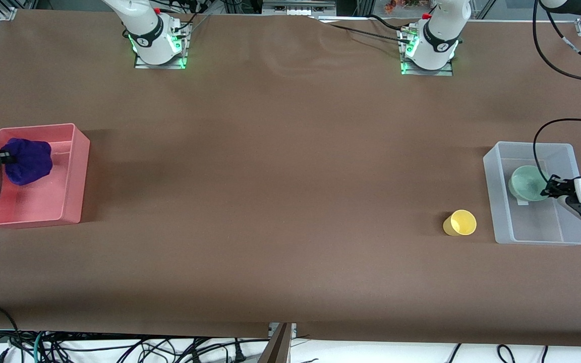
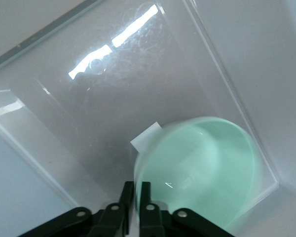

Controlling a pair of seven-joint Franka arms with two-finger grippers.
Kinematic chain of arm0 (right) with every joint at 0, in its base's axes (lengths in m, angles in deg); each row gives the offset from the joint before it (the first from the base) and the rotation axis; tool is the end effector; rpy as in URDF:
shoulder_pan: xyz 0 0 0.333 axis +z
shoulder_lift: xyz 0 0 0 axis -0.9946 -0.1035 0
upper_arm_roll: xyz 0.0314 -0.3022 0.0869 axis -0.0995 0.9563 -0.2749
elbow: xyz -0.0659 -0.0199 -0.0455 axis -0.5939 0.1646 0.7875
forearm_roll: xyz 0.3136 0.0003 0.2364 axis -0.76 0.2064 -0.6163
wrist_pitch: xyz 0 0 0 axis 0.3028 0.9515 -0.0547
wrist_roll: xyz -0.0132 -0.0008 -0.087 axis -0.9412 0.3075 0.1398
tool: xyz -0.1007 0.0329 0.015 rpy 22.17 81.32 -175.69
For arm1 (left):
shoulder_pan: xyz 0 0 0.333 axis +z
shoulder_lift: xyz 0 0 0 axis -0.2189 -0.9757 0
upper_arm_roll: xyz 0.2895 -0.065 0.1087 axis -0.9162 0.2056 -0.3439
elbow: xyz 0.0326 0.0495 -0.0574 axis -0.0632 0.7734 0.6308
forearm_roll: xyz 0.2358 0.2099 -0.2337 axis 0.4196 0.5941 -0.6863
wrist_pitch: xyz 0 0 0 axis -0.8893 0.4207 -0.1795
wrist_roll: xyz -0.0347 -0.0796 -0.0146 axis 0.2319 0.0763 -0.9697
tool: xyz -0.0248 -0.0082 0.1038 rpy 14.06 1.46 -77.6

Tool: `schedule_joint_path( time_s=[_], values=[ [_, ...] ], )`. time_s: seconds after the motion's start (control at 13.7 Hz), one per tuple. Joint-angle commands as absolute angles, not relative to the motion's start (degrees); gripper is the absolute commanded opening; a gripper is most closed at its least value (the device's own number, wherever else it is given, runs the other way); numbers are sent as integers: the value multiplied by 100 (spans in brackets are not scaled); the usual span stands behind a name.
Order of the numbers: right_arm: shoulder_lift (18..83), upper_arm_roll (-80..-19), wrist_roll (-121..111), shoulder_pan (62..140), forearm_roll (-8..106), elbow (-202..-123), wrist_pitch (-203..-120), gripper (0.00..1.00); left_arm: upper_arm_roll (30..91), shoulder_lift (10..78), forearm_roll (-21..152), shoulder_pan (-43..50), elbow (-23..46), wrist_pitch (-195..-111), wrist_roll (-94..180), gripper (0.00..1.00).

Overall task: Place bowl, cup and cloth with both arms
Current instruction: 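Drop the cloth into the pink bin while the left gripper places the bowl, then grasp the yellow cup with the left gripper while the right gripper withdraws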

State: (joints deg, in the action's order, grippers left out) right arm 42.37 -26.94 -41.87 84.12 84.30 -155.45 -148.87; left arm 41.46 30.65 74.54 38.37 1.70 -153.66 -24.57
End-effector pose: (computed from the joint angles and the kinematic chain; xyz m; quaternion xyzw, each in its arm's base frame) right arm 0.5905 -0.2676 0.3199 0.9749 0.1239 -0.1851 0.0081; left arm 0.6064 0.3008 0.2226 0.9488 -0.2986 -0.0779 0.0678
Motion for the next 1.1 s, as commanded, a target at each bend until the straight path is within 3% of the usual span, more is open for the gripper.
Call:
schedule_joint_path(
  time_s=[0.0,0.22,0.51,0.8,1.02],
  values=[
    [4328,-2678,-4153,8432,8050,-15682,-14979,99,4176,3147,7514,3814,-25,-15175,-2531,100],
    [4809,-2765,-4126,8459,7882,-15480,-14786,100,4273,3638,7514,3665,-113,-14737,-2461,100],
    [5373,-4028,-2278,8467,8513,-14664,-13724,100,4273,4307,7514,2814,-131,-14427,-1882,100],
    [6058,-5049,-1797,8459,8602,-14504,-13388,100,4255,3932,7514,1891,-236,-14602,-1222,100],
    [6340,-5209,-1832,8467,8830,-14513,-13361,100,4273,3422,7505,1783,-140,-15358,-1159,100]
  ],
)
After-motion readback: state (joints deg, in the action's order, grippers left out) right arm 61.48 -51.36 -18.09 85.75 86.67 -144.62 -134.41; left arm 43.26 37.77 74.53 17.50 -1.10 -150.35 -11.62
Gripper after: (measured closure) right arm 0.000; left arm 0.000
